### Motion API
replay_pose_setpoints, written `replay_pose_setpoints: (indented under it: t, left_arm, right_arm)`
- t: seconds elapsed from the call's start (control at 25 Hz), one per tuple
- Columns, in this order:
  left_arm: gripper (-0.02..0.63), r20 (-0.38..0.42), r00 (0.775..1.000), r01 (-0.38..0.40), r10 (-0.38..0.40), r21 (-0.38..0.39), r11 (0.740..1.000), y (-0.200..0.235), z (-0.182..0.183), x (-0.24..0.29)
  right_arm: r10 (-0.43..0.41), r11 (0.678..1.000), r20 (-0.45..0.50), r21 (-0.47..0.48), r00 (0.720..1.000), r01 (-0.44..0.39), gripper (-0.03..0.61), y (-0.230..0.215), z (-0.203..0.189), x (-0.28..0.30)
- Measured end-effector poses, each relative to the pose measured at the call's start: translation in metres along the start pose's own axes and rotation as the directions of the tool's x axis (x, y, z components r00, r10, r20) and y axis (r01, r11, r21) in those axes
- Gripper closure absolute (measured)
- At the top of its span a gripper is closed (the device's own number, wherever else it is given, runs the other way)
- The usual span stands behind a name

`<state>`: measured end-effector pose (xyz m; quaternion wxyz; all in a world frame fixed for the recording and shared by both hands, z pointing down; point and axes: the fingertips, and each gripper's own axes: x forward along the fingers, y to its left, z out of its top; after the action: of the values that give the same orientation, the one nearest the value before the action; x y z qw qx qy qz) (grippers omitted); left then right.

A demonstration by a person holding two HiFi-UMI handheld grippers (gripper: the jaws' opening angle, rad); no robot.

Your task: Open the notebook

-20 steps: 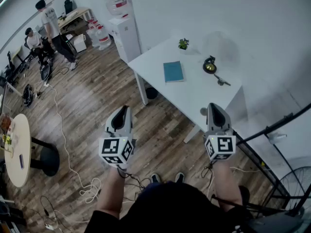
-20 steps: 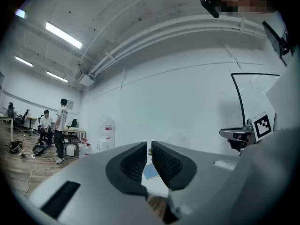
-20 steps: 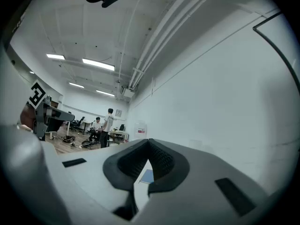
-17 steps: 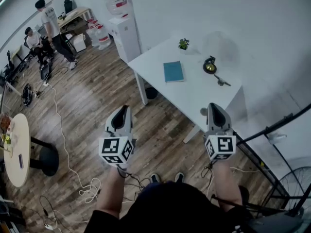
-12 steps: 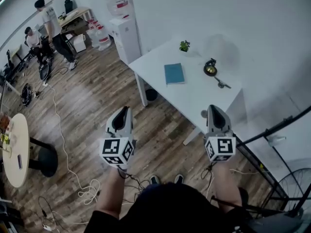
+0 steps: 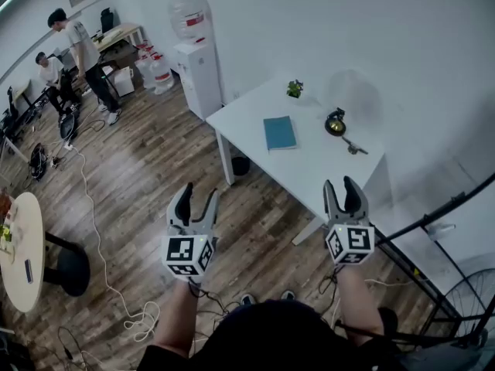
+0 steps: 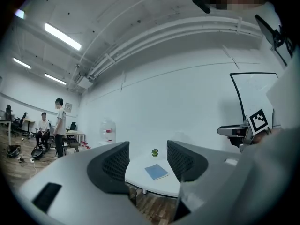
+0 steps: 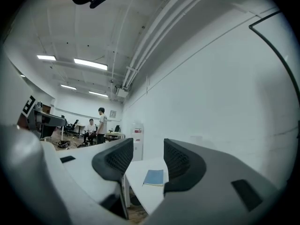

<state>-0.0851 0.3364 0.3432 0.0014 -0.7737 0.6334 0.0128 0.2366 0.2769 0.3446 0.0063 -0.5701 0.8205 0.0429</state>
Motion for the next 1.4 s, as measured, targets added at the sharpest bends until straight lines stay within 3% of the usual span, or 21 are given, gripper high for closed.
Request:
replay_pose_setpoints:
  t: [0.52, 1.04, 1.4]
  left_arm:
    - [0.374, -0.067, 0.998, -0.005, 0.001, -0.056, 0.998, 0.051, -0.038, 0.015]
    - [0.374, -0.137, 0.988, -0.075, 0.072, -0.015, 0.997, 0.064, -0.057, 0.13]
    - [0.374, -0.165, 0.98, -0.111, 0.11, 0.007, 0.994, 0.055, -0.062, 0.202]
  right_arm:
    - [0.014, 1.0, -0.072, 0.016, 0.997, -0.013, 0.374, 0.03, -0.035, 0.029]
    - [0.112, 0.99, -0.083, 0.09, 0.99, -0.105, 0.379, -0.013, -0.073, 0.175]
    - [0.139, 0.981, -0.101, 0.148, 0.985, -0.124, 0.379, -0.061, -0.095, 0.249]
